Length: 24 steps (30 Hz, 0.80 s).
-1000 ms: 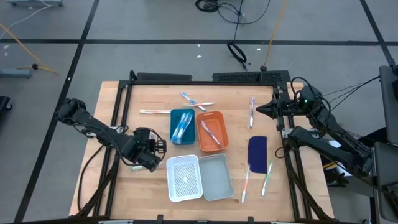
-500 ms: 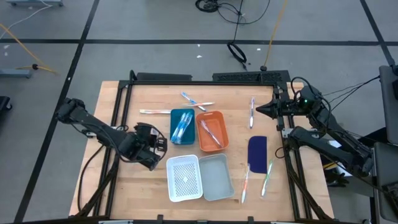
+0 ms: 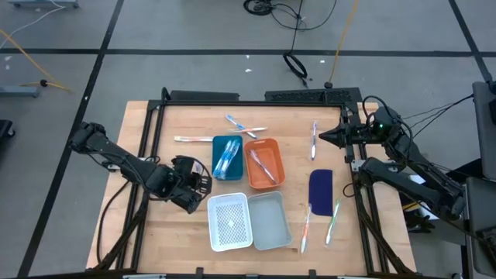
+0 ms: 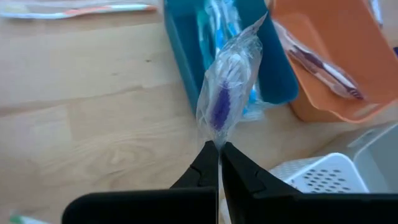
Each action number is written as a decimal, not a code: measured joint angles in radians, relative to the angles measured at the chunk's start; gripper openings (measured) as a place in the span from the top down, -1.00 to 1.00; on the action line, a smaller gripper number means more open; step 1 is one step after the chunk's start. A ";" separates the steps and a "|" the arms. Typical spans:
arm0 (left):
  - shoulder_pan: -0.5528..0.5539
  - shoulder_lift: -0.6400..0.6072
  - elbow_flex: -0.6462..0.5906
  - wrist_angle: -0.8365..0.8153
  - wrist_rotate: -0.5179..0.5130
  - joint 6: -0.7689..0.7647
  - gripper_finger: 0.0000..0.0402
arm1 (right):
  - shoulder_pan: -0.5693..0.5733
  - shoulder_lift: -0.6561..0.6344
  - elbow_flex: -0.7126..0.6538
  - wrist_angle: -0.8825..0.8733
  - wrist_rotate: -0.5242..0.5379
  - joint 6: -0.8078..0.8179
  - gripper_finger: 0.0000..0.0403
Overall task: Pick & Place Toothbrushes
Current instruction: Put the violet toothbrush into the orange bin
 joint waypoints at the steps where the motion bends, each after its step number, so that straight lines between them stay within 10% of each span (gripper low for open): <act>1: 0.000 0.000 0.000 0.003 0.001 0.001 1.00 | 0.000 0.000 0.000 0.000 0.000 0.000 1.00; 24: -0.004 -0.006 0.236 0.062 -0.200 0.321 1.00 | 0.000 0.000 0.000 -0.001 0.000 -0.002 1.00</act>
